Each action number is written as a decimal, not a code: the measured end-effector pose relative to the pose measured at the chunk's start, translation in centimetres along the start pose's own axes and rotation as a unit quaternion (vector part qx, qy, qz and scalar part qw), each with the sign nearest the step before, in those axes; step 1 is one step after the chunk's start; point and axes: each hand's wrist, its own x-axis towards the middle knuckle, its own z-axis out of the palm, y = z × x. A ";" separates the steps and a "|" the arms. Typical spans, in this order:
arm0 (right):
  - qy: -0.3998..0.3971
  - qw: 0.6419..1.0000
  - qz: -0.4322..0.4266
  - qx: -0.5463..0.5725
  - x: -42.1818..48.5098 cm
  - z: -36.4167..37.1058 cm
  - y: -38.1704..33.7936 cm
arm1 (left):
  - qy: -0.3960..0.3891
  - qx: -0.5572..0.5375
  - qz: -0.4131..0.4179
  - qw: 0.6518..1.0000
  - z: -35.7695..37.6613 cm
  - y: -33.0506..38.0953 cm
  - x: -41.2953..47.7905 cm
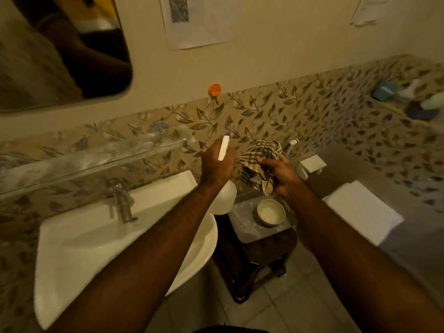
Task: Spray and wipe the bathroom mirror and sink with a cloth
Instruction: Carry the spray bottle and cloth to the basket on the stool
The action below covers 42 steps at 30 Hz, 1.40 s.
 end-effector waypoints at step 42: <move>0.011 0.825 0.105 -0.556 21.2 -16.8 22.1 | 0.001 -0.055 -0.261 0.964 24.0 -29.5 2.5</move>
